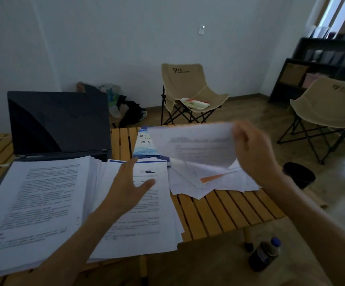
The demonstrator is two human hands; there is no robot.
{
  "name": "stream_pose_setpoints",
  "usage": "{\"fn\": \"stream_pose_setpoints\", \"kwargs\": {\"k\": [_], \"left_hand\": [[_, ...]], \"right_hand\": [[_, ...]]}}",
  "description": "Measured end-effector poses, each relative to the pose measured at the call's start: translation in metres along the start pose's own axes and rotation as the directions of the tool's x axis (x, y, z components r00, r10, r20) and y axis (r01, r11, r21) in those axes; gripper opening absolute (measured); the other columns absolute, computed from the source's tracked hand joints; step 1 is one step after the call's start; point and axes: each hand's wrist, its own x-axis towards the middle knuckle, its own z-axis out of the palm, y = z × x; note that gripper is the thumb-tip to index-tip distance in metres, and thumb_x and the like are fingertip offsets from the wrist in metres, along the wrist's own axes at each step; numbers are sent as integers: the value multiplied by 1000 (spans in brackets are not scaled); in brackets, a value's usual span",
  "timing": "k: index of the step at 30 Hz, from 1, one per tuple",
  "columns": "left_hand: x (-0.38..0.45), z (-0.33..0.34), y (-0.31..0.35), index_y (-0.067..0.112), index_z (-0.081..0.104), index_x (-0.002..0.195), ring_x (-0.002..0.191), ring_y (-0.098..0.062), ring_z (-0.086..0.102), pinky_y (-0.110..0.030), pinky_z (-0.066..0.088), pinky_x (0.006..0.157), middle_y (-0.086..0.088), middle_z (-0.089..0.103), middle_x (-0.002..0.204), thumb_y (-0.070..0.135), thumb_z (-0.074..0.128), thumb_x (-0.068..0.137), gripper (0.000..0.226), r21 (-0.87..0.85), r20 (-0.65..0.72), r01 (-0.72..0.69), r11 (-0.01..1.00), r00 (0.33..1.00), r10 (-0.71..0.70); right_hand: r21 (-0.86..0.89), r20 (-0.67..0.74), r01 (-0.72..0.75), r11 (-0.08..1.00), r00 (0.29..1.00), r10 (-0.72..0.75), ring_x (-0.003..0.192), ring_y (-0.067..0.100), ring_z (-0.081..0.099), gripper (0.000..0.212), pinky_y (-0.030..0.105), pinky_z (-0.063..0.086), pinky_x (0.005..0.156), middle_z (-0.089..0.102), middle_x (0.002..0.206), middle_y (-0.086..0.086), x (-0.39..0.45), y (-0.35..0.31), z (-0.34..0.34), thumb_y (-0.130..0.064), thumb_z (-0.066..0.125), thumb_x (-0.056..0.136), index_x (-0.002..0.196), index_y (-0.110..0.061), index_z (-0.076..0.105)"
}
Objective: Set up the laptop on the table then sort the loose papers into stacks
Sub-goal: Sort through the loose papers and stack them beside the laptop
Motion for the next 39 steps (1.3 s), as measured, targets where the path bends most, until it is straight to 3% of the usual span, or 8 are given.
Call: {"fn": "stream_pose_setpoints", "kwargs": {"k": [5,14,20,22,27,31,35,39], "left_hand": [[-7,-20,34,34,57,122,104,-4,65,-23,57,80,14,67,117,30,64,92,31,-459,56,-128,879,983,172],[-9,-50,-28,8,62,100,88,-26,62,-41,50,84,-13,65,106,9,48,98,14,-166,32,324,931,946,-323],[-24,-52,-60,1,46,124,93,-19,46,-28,37,75,-19,53,126,11,40,100,27,319,186,391,863,868,-461],[-27,-52,-57,4,43,116,86,-17,49,-26,39,67,-18,55,119,12,40,100,19,379,216,362,852,861,-461],[-32,-47,-47,4,23,142,88,-18,51,-26,43,72,-15,54,121,28,45,100,53,550,190,288,784,871,-454],[-39,-37,-27,17,23,146,116,-21,48,-35,40,93,-7,45,131,50,42,96,63,802,58,93,589,971,-232],[-37,-13,-15,26,29,147,132,-18,37,-37,32,108,2,34,149,51,40,97,57,641,267,-108,760,960,-89],[-43,6,-17,25,29,147,135,-19,32,-36,29,110,1,31,152,51,37,98,56,645,412,-197,738,903,-119]], "right_hand": [[226,0,-105,969,994,107,60,6,46,29,15,36,54,51,72,-1,47,-19,-27,-17,42,105,78,-12,52],[161,357,-559,813,801,480,88,23,71,19,34,58,74,73,93,4,47,55,72,-19,52,97,96,-15,71],[-204,538,-549,810,628,562,115,22,58,64,32,49,97,52,141,0,-11,88,143,-52,66,88,138,-14,52],[-380,562,-358,853,644,520,117,23,55,76,41,47,99,52,138,3,-16,91,158,-68,61,82,136,-16,49],[-538,573,-41,842,714,401,115,29,53,50,44,41,98,56,125,10,-19,84,168,-56,40,99,123,-14,52],[-523,543,21,852,779,313,100,25,60,31,38,49,89,63,112,8,-28,84,170,-33,35,105,110,-13,57],[-590,537,67,805,777,329,92,22,65,15,26,44,72,66,106,8,-27,79,166,-12,45,101,105,-9,58],[-617,479,55,785,818,319,75,18,59,3,26,40,66,67,97,5,-15,62,145,-17,53,99,98,-15,54]]}}
